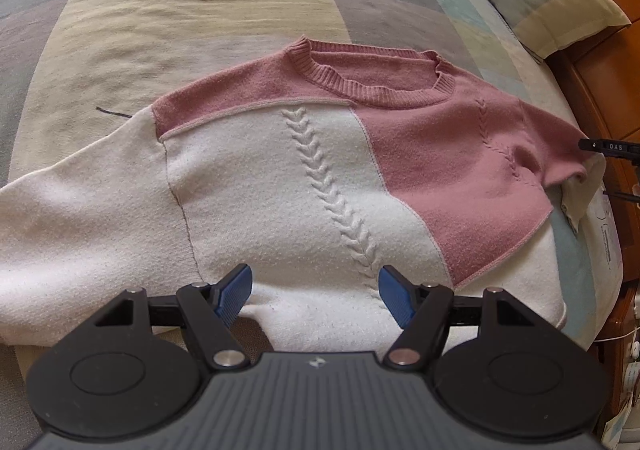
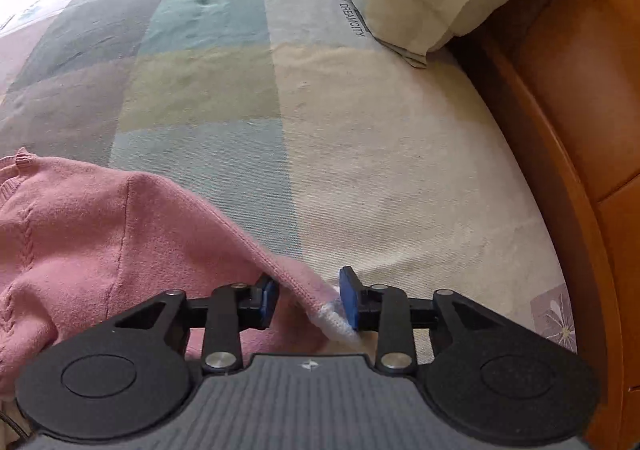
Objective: Fold clothes
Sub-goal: 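Pull the sleeve straight with the right tool and release it on the bed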
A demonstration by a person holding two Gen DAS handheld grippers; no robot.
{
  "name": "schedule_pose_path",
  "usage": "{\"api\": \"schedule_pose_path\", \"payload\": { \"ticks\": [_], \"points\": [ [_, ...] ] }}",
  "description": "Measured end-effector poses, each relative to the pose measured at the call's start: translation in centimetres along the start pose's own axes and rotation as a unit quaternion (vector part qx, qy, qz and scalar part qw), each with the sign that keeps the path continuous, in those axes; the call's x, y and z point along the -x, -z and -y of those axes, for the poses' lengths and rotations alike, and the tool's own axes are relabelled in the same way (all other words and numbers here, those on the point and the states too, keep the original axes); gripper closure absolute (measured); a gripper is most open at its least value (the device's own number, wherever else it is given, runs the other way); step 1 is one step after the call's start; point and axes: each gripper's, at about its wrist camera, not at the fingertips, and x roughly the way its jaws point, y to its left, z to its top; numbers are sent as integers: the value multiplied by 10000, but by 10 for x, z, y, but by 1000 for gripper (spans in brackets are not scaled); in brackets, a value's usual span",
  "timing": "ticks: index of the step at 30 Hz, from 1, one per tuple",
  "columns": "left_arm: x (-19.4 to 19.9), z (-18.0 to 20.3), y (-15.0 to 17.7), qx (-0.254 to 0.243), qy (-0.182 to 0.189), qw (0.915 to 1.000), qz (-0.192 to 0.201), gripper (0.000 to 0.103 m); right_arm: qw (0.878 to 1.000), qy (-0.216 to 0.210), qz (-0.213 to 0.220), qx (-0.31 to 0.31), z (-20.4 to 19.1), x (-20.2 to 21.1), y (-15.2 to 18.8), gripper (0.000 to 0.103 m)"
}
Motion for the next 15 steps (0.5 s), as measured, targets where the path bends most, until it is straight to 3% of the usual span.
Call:
{"api": "schedule_pose_path", "payload": {
  "ticks": [1, 4, 7, 11, 15],
  "points": [
    [0, -2, -1, 51, -17, 10000, 24, 34, 9999, -52, 142, -18, -7, 11, 4, 36],
    [2, -8, -2, 202, -68, 9997, 95, 34, 9985, -327, 440, -28, -29, 37, 11, 35],
    [-1, -11, -6, 303, -42, 9994, 168, 34, 9949, -946, 353, -65, -50, 39, 11, 35],
    [-21, -10, -8, 316, 14, 9995, 58, 34, 9851, -1699, -134, -249, -78, 18, 19, 35],
    [-42, -14, -4, 291, -163, 9993, -155, 33, 9765, -1958, -689, -583, -99, -10, 42, 35]
  ]
}}
